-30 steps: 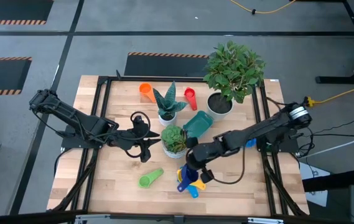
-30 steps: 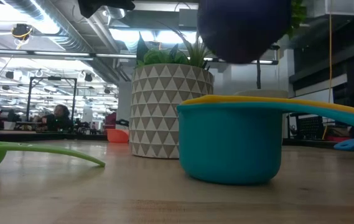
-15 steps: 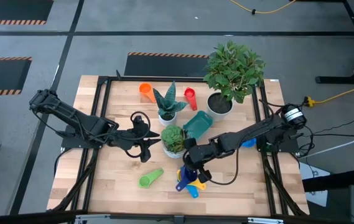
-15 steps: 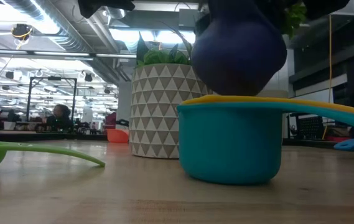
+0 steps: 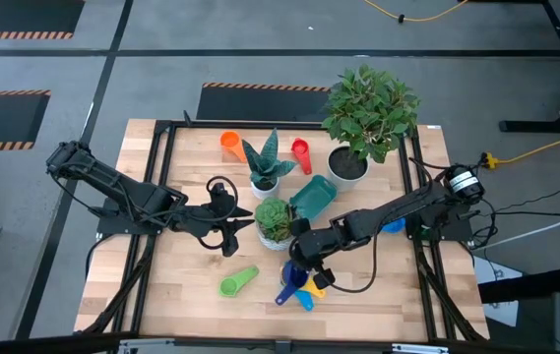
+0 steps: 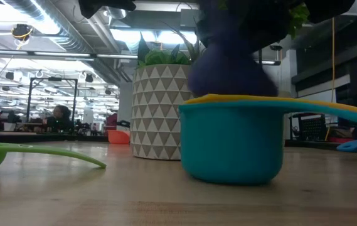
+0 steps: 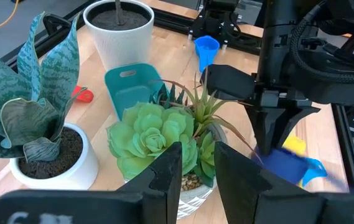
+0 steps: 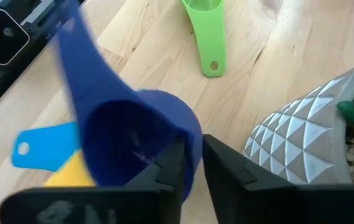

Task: Nest measuring cups in basket
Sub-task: Stack the purple measuring cup on top of the yellow measuring cup, then adjust the stacked measuring cups, then stack the orange measuring cup on top of the purple measuring cup

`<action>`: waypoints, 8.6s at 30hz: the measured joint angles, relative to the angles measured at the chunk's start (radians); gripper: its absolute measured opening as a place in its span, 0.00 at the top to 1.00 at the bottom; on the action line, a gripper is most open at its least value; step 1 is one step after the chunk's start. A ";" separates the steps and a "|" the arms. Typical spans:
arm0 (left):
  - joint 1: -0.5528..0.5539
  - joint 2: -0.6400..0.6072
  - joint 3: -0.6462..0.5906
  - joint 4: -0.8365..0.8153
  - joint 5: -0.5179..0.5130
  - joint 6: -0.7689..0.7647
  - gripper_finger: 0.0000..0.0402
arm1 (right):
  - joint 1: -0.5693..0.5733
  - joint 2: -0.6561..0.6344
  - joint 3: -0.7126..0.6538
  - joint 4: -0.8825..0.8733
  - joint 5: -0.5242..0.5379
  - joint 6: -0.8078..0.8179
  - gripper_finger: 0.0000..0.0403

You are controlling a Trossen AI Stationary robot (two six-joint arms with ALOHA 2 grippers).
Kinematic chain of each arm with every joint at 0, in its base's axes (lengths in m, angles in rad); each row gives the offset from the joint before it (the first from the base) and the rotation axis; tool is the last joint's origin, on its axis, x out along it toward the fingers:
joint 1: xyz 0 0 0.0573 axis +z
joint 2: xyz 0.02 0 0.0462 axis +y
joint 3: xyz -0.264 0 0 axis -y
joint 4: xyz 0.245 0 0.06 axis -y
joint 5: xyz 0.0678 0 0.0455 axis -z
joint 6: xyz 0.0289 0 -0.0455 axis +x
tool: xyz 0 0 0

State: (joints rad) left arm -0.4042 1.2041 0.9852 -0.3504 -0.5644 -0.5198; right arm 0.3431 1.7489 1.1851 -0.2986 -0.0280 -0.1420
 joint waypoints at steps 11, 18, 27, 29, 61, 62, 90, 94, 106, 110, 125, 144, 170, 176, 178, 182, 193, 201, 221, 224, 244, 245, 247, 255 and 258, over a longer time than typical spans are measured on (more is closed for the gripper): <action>0.000 0.000 0.000 0.000 0.001 -0.012 0.78 | 0.000 0.000 0.004 -0.014 0.000 0.004 0.77; -0.012 0.000 0.000 0.000 0.008 -0.055 0.78 | 0.021 0.001 0.133 -0.235 0.000 0.001 0.77; -0.080 0.090 0.002 0.007 0.010 -0.148 0.78 | 0.063 0.004 0.178 -0.295 0.019 -0.021 0.77; -0.090 0.123 0.002 0.015 0.010 -0.166 0.78 | 0.065 0.007 0.167 -0.289 0.019 -0.021 0.77; -0.212 0.581 0.000 0.431 0.215 -0.481 0.78 | 0.105 -0.044 -0.051 -0.313 0.096 0.183 0.77; -0.212 0.592 0.000 0.434 0.223 -0.495 0.78 | 0.106 -0.044 -0.069 -0.303 0.105 0.199 0.77; -0.111 0.655 0.000 0.661 0.272 -0.553 0.78 | 0.134 -0.043 -0.262 0.201 0.000 0.348 0.77; -0.111 0.655 0.000 0.670 0.293 -0.581 0.78 | 0.134 -0.043 -0.262 0.236 0.000 0.351 0.77; -0.112 0.655 0.000 0.713 0.357 -0.604 0.78 | 0.134 -0.043 -0.262 0.262 0.001 0.350 0.77; -0.116 0.655 0.000 0.713 0.420 -0.604 0.78 | 0.134 -0.043 -0.262 0.223 0.000 0.350 0.77; -0.133 0.655 0.000 0.605 0.369 -0.604 0.78 | 0.140 -0.019 -0.261 0.153 0.000 0.378 0.77; -0.079 0.655 0.000 0.622 0.349 -0.605 0.78 | 0.137 0.071 -0.261 0.428 -0.011 0.456 0.77; -0.083 0.648 0.001 0.661 0.428 -0.598 0.78 | 0.137 0.071 -0.262 0.475 0.011 0.529 0.77; -0.083 0.647 0.001 0.650 0.537 -0.597 0.78 | 0.137 0.071 -0.262 0.457 0.008 0.527 0.77; -0.084 0.647 0.001 0.626 0.553 -0.602 0.78 | 0.137 0.071 -0.262 0.444 0.008 0.527 0.77; -0.089 0.647 0.001 0.593 0.498 -0.603 0.78 | 0.137 0.071 -0.262 0.443 0.008 0.526 0.77; -0.060 0.648 0.001 0.577 0.414 -0.596 0.78 | 0.124 0.071 -0.262 0.480 0.045 0.531 0.77; -0.056 0.649 0.000 0.614 0.445 -0.596 0.78 | 0.125 0.071 -0.262 0.488 0.021 0.530 0.77; -0.133 0.570 0.000 0.629 0.507 -0.536 0.78 | 0.145 -0.243 -0.262 -0.044 0.067 0.501 0.77; -0.133 0.512 0.000 0.633 0.507 -0.486 0.78 | 0.147 -0.335 -0.262 -0.135 0.092 0.495 0.77; 0.126 -0.082 0.000 0.198 0.192 -0.132 0.78 | 0.124 -0.623 -0.261 -0.367 0.297 0.395 0.77; 0.152 -0.113 0.001 0.158 0.164 -0.117 0.78 | 0.117 -0.623 -0.261 -0.369 0.297 0.393 0.77; 0.208 -0.169 0.000 0.079 0.108 -0.093 0.78 | 0.099 -0.623 -0.261 -0.370 0.296 0.382 0.77; 0.472 -0.287 0.001 -0.197 -0.087 -0.069 0.78 | 0.009 -0.623 -0.261 -0.371 0.288 0.360 0.77; 0.589 -0.288 0.000 -0.272 -0.083 -0.070 0.78 | -0.025 -0.623 -0.261 -0.372 0.267 0.339 0.77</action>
State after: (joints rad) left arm 0.1845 0.9161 0.9855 -0.6220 -0.6475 -0.5896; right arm 0.3183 1.1255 0.9237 -0.6702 0.2390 0.1975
